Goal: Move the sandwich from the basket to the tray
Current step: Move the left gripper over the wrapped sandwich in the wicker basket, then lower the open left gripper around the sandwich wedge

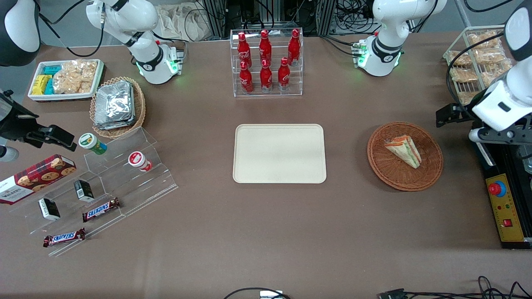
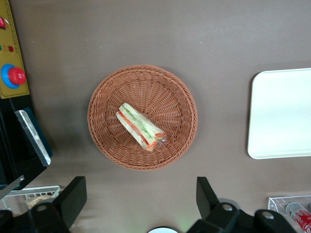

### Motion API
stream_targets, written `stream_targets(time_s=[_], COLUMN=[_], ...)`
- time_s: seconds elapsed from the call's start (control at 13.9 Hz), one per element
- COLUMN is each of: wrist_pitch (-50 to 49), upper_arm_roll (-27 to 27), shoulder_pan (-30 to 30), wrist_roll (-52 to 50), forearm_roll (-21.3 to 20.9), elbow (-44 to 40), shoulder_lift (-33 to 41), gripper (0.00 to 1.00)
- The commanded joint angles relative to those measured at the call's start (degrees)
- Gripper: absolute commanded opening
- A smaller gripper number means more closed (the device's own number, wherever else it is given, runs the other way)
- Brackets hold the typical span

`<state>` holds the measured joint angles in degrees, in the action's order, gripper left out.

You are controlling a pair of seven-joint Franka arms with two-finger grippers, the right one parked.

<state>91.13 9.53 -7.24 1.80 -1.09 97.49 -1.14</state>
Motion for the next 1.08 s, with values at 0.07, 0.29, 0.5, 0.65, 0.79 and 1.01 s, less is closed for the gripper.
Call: stream_targets(time_s=[0.07,0.29,0.5,0.65,0.79,1.01], wrist_pitch=[11.31,18.62,27.23,30.23,33.65,41.38], upper_arm_roll=[-0.21,-0.21,-0.21,-0.21,-0.21,-0.13], shoulder_pan=[-2.60,-3.04,-3.04,-3.04,-3.04,-2.87], wrist_roll=[-1.53,-7.58,-14.70,-18.31,-21.30,-25.87], forearm_roll=[0.65,0.57,0.48,0.39,0.39,0.22], elbow=[13.57,21.93,29.67,32.32,35.39,41.36], shoulder_lift=[4.38,6.58,7.55,7.29,7.11,6.76], gripper=[1.00,1.00,1.00,1.00,1.00,1.00])
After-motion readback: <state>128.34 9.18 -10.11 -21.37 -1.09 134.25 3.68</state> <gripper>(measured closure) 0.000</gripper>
